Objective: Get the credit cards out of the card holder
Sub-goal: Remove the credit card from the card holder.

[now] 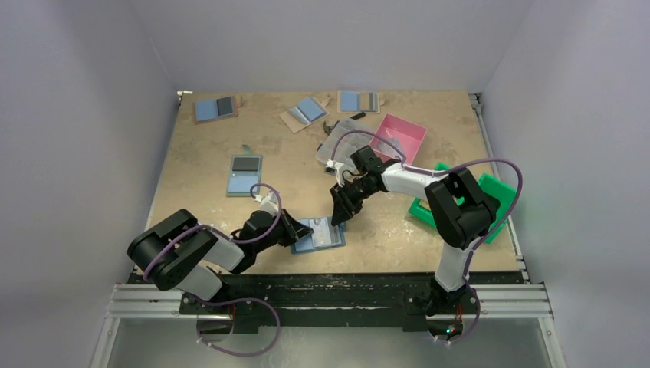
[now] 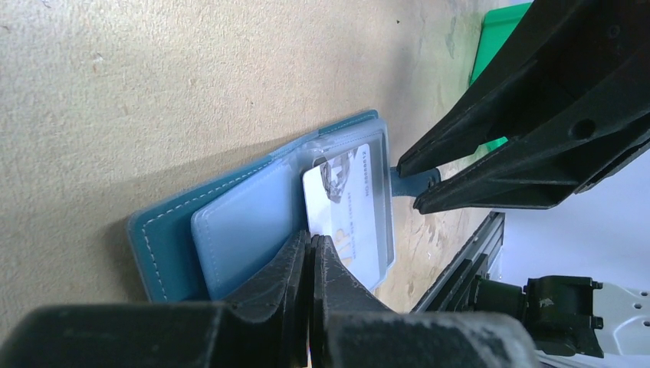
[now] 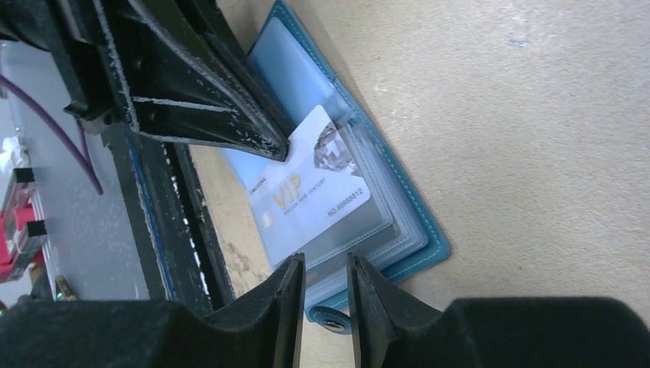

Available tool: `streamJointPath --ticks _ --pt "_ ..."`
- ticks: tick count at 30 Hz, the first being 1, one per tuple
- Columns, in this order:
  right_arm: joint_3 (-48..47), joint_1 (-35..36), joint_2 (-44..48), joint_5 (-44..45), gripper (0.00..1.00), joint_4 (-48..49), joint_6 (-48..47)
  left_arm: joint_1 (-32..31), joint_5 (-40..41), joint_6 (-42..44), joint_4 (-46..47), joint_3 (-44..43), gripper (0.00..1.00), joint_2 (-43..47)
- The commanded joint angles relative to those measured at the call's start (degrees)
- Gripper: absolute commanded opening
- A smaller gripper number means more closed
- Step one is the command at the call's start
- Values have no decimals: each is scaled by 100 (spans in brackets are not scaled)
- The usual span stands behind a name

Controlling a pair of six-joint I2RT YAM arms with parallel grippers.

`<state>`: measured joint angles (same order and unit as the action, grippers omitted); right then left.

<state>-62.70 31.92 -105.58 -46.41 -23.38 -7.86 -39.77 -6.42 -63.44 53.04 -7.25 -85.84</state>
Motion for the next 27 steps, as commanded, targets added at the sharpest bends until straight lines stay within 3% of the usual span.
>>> streamJointPath --ticks 1,11,27 --pt "-225 16 202 -521 33 -231 -468 16 -157 41 67 85 0 5" --pt "-108 40 79 -615 14 -97 -339 20 -316 -195 661 196 0 -171" --pt "-25 144 -328 365 4 164 202 20 -585 -526 1980 327 3 -1048"
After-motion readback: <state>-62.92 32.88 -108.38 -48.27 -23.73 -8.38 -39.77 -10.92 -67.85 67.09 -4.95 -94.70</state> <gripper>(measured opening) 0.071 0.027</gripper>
